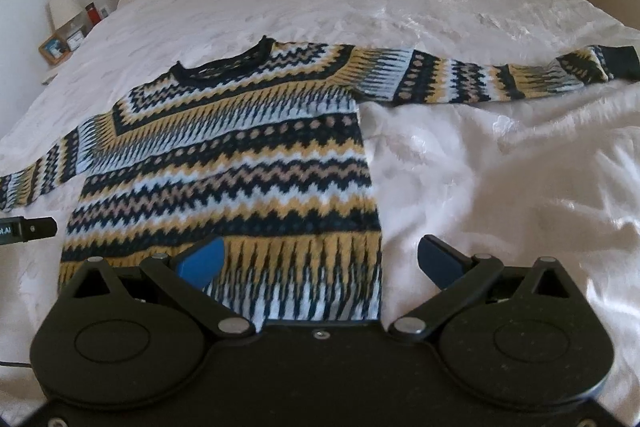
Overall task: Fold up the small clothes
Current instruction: 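Position both tools above the spread patterned sweater, then grasp the dark sleeve cuff with the right tool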
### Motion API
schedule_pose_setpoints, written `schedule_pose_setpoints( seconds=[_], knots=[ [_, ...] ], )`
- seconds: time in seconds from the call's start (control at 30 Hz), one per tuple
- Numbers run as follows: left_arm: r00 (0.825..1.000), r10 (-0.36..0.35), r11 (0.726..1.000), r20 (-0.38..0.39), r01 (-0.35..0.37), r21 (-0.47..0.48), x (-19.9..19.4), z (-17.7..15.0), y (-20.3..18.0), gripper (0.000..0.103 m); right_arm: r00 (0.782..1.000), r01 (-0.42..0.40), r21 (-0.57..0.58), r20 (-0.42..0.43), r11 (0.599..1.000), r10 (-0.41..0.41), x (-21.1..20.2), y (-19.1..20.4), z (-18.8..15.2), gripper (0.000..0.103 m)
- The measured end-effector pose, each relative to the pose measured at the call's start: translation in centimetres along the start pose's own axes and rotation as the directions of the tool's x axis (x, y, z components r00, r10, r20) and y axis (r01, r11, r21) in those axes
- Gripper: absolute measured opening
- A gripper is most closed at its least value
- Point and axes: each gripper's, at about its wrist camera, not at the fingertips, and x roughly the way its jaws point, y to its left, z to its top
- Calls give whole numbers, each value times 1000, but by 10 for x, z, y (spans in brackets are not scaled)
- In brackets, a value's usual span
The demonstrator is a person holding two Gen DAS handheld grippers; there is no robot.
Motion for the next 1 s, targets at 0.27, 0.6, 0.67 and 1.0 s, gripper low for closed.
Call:
schedule_pose_setpoints(
  seconds=[0.27,0.6,0.67,1.0],
  knots=[
    [998,59,998,9,-59,-14,38,17,11,87,1000,2,30,1,1000,-2,26,-8,15,102],
    [995,84,995,-49,-87,-49,74,27,15,87,1000,16,57,20,998,-17,54,-15,27,102],
    [996,83,995,-43,-85,-46,81,29,12,86,999,24,58,27,998,-26,60,-19,29,102],
    [999,30,997,18,-28,-71,111,43,-9,86,995,82,152,52,985,-90,88,-59,44,102]
  ],
)
